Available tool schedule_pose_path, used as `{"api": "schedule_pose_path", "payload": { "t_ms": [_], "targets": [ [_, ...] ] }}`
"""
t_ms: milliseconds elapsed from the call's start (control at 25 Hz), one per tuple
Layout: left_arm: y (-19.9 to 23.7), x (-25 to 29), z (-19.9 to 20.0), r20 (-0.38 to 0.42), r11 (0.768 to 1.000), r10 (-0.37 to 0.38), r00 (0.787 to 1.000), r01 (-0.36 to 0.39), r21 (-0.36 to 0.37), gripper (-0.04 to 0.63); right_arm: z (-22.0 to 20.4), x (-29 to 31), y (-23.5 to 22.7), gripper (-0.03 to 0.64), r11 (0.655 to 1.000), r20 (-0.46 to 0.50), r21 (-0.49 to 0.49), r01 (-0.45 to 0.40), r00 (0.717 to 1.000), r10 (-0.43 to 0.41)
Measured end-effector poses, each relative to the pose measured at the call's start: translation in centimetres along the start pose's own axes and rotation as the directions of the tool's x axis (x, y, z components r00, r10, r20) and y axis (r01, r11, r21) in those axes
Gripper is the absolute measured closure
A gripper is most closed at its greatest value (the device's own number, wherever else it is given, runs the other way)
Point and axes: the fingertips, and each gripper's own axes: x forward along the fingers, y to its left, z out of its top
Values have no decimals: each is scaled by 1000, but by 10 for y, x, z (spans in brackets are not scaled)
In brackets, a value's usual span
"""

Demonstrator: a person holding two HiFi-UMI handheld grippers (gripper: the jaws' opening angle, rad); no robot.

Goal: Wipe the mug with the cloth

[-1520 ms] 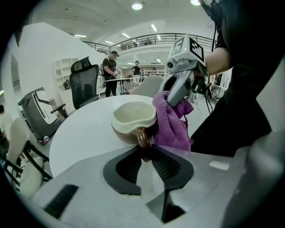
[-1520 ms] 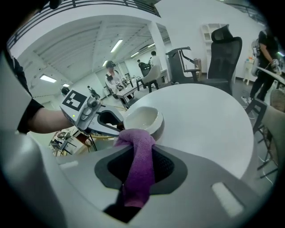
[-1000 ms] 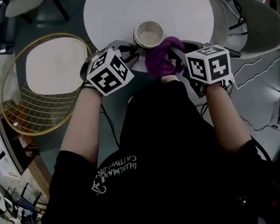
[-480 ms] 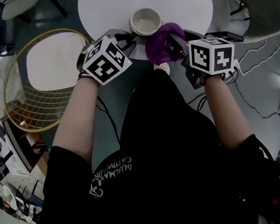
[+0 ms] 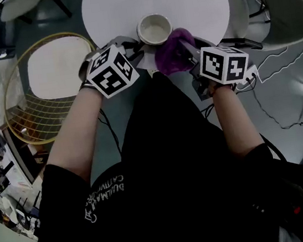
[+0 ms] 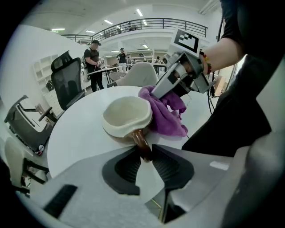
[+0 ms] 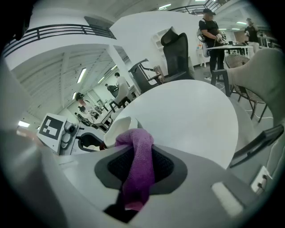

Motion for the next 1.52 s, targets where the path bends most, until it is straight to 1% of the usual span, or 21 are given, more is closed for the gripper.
{"api": "schedule_pose_path", "payload": {
  "t_ms": [80, 160, 320, 520, 640, 720, 920, 1120, 1280, 1360, 1520],
  "targets": [
    [1, 0, 2, 7, 1000, -5, 1000, 5, -20, 512, 4, 1, -2, 529, 1000, -14, -10, -7, 1000, 7],
    [1, 0, 3, 6, 999, -14, 1000, 14, -38, 511, 5, 4, -4, 529, 999, -39, -42, -14, 999, 13],
    [-2, 1, 3, -19, 999, -32, 999, 31, -26, 511, 8, 5, -9, 529, 995, -85, -100, -30, 996, 22],
    [-3, -1, 4, -27, 997, -56, 998, 54, -45, 509, 14, 6, -8, 529, 989, -141, -136, -59, 989, 39],
    [-3, 1, 5, -45, 997, -74, 996, 73, -37, 503, 18, 8, -12, 529, 986, -168, -149, -73, 985, 48],
    [-1, 3, 6, -55, 996, -83, 995, 81, -32, 503, 24, 12, -14, 529, 984, -183, -159, -83, 982, 53],
    [2, 5, 8, -63, 993, -105, 992, 102, -54, 502, 41, 22, -22, 529, 974, -224, -191, -124, 971, 80],
    [1, 6, 9, -95, 991, -131, 987, 128, -31, 500, 48, 31, -29, 529, 967, -260, -200, -156, 960, 101],
    [2, 7, 10, -101, 989, -144, 985, 140, -44, 500, 55, 39, -30, 531, 958, -288, -220, -184, 950, 116],
    [2, 6, 10, -110, 988, -152, 982, 149, -40, 500, 60, 43, -29, 531, 950, -299, -242, -196, 947, 119],
    [2, 7, 11, -144, 986, -167, 975, 169, -1, 495, 68, 50, -27, 531, 930, -321, -300, -211, 941, 110]
  ]
}}
